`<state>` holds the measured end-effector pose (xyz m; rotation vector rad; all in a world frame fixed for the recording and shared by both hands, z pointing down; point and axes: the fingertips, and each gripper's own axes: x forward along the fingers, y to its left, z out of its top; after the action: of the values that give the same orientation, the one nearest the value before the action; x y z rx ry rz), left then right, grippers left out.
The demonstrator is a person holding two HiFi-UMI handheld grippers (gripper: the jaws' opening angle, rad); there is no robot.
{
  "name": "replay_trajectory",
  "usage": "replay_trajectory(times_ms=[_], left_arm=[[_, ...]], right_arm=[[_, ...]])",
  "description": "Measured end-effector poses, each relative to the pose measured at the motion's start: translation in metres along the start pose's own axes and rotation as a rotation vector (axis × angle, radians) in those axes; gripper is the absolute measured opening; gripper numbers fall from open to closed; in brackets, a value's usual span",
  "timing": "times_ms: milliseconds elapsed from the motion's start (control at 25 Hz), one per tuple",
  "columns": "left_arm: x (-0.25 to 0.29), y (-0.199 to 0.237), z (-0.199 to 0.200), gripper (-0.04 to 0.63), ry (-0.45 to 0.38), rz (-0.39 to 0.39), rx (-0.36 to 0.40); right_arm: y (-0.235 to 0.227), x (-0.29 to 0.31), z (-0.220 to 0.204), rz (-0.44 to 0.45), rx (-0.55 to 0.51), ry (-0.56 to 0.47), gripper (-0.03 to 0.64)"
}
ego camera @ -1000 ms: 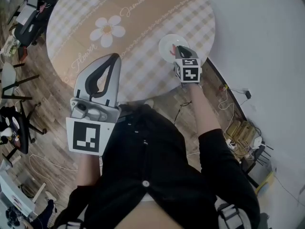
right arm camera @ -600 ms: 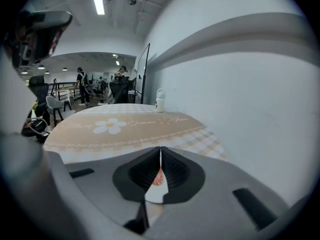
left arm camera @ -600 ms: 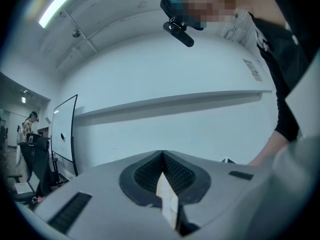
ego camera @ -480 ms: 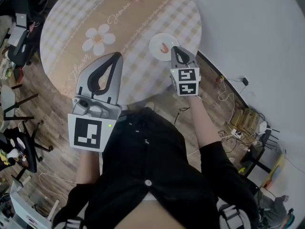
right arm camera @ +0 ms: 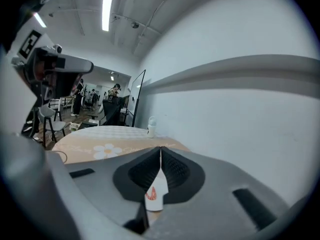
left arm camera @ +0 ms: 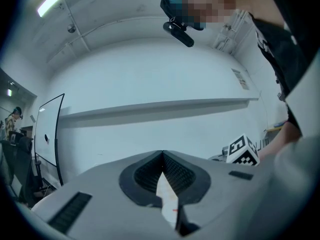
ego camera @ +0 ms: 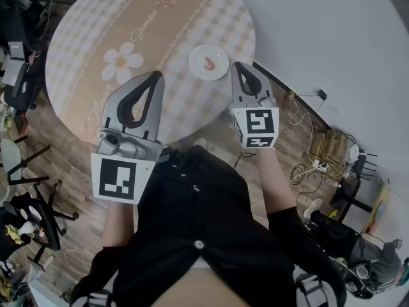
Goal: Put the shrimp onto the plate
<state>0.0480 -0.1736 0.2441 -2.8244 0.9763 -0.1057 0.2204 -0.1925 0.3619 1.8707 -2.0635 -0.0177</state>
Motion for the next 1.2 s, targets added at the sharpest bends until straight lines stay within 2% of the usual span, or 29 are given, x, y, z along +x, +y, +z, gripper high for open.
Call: replay_trajectory(times_ms=[440,800,1200], left_arm=[[0.003,0.001,0.015,0.003,-0.047,-0.043,0.021],[0.005,0.006,0.022,0.003,-0.068,-0.065,0.036],[0.006,0.012,0.022,0.003,-0.075,-0.076,0.044]], right_arm=[[-0.004,-0.049,0.064,-0.083,-0.052,-0.138,0.003],[-0.005,-0.069,0.079,-0.139,-0.06,-0.179,0.003],[-0.003,-0.07,0.094,-0.145,-0.003,-0.218,0.003]])
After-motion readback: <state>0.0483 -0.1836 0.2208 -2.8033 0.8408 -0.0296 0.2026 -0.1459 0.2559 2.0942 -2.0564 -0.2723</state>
